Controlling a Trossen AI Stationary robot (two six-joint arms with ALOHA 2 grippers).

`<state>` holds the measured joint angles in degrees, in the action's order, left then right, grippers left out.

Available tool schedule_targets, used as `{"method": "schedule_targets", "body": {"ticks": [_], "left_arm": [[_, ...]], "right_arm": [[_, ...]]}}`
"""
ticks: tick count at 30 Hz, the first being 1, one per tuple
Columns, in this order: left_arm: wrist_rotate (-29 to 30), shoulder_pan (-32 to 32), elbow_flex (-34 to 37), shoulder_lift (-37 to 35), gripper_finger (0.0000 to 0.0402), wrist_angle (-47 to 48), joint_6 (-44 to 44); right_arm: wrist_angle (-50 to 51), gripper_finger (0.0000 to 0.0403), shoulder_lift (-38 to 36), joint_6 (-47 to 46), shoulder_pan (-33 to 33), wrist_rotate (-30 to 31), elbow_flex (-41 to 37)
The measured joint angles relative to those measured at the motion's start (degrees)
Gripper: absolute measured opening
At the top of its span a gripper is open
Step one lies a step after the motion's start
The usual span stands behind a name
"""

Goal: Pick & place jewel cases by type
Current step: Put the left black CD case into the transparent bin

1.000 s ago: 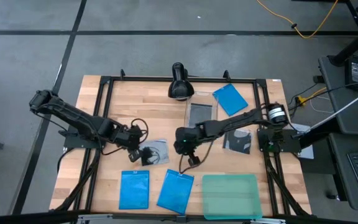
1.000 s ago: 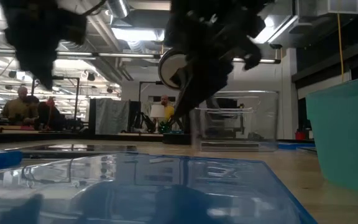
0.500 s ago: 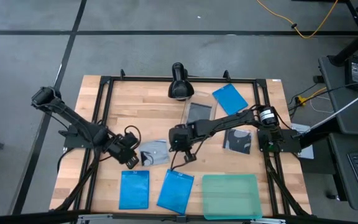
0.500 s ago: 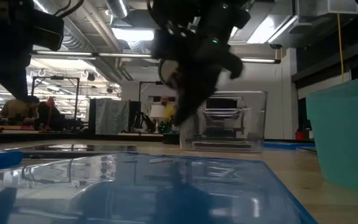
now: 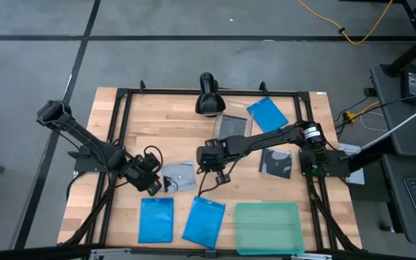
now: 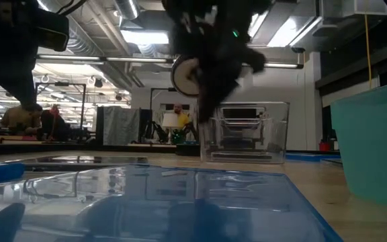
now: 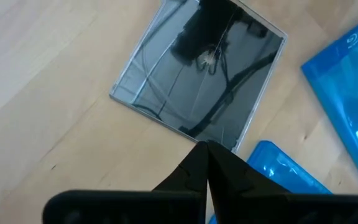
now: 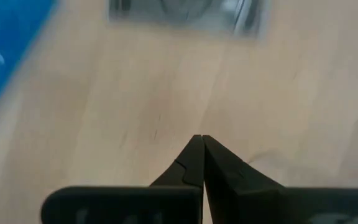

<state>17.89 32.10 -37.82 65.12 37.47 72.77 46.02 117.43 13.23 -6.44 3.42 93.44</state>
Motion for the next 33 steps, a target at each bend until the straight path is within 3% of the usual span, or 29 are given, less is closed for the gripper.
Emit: {"method": "schedule_targets", "body": {"ticks": [7,16,22,27,33], "left_arm": [[-1.0,0.1,0.0,0.0,0.0007,0.0,0.3],[0.7,0.2,0.0,0.0,0.0017,0.2,4.2],[0.5,0.2,1.9,0.0,0.0063,-2.3,8.3],[-2.9,0.2,8.5,0.0,0.011,-14.5,12.8],[0.0,0.2,12.3,0.0,0.014,-19.4,16.6]], "right_arm": [[-5.4,0.0006,-0.1,3.3,0.0,-0.8,5.0],[-8.7,0.0006,-0.1,5.5,0.0,-1.8,-1.2],[-14.9,0.0006,-0.1,5.3,-0.2,-3.3,-5.6],[-18.2,0.0006,0.0,5.3,-0.2,-3.6,-7.8],[-19.3,0.0006,0.3,5.1,-0.2,-6.6,-8.6]]}}
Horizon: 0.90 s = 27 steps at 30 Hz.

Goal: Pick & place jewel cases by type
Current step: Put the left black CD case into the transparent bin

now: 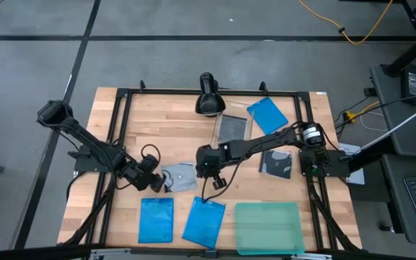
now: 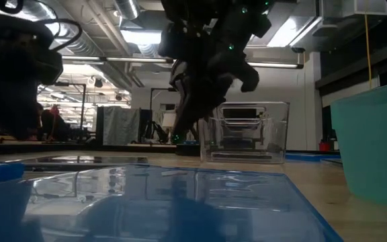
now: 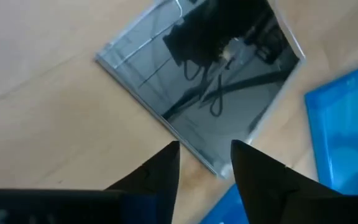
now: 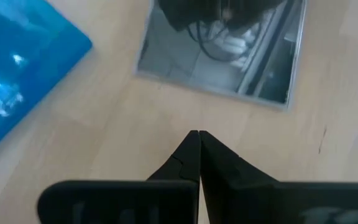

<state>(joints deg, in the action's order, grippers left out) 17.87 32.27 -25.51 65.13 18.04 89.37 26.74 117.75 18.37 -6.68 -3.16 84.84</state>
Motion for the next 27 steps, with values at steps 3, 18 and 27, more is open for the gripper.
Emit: {"method": "schedule_targets", "body": {"ticks": [3,18,27], "left_arm": [[0.7,0.0,0.4,0.0,0.0145,0.0,0.9],[0.7,-0.2,0.4,7.1,0.0152,-1.5,4.6],[3.3,-0.4,0.2,12.3,0.0176,-7.5,7.4]], "right_arm": [[-0.4,0.0006,1.1,0.0,0.0,-0.1,0.1],[-2.8,0.0006,4.9,-0.3,0.0,-2.5,0.0],[-4.3,0.0006,6.2,-0.3,0.0,-4.5,0.0]]}}
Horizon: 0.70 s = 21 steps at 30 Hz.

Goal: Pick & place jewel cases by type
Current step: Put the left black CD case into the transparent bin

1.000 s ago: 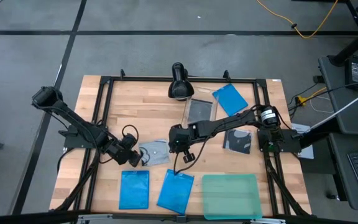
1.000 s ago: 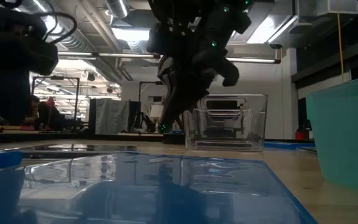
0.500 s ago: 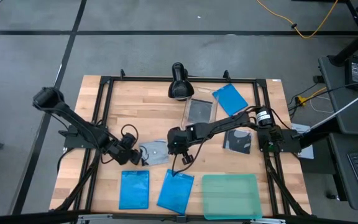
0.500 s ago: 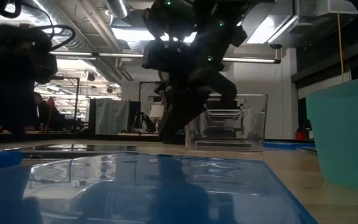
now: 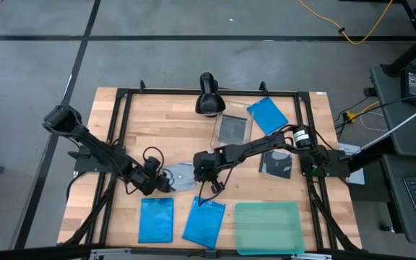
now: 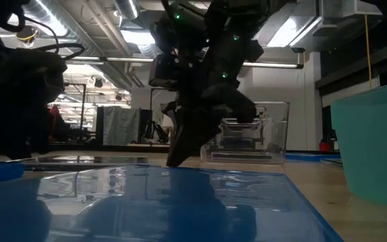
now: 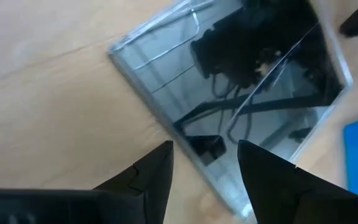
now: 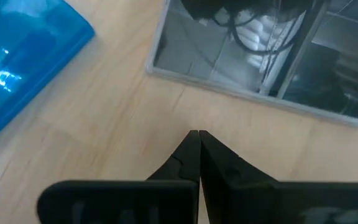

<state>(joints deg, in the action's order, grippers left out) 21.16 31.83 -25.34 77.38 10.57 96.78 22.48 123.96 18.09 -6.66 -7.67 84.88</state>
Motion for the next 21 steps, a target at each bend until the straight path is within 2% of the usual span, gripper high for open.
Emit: {"method": "schedule_targets", "body": {"ticks": [13,21], "left_arm": [[1.5,-1.2,0.1,4.3,0.0185,-10.3,0.5],[2.9,-1.2,0.2,5.0,0.0185,-12.2,1.3]], "right_arm": [[-1.3,0.0006,0.4,0.2,0.0,-0.2,0.0],[-0.9,0.0006,0.3,0.4,0.6,-0.9,-0.1]]}}
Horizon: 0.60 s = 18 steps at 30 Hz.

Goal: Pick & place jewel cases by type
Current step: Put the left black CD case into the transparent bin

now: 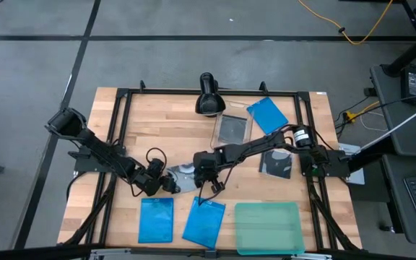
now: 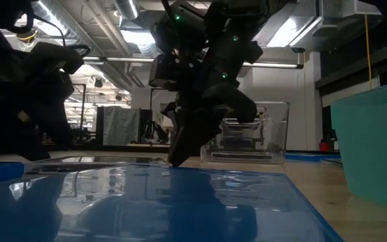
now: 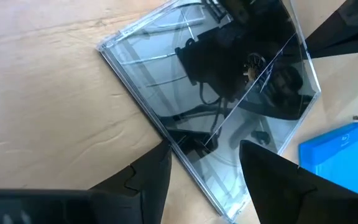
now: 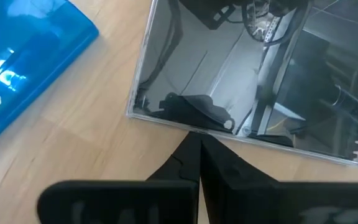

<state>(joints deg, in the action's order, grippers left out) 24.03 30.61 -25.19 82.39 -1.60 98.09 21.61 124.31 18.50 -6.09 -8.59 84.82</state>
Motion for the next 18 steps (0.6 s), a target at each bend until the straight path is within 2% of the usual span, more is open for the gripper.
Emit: {"method": "schedule_targets", "body": {"ticks": [10,18], "left_arm": [[2.1,0.2,-1.0,-0.1,0.0185,-0.5,-2.8],[3.5,0.1,-1.6,-3.3,0.0185,1.4,-4.7]], "right_arm": [[0.2,0.0006,0.0,0.2,0.3,-0.8,0.0],[0.8,0.0006,0.0,1.1,0.3,-0.8,0.0]]}}
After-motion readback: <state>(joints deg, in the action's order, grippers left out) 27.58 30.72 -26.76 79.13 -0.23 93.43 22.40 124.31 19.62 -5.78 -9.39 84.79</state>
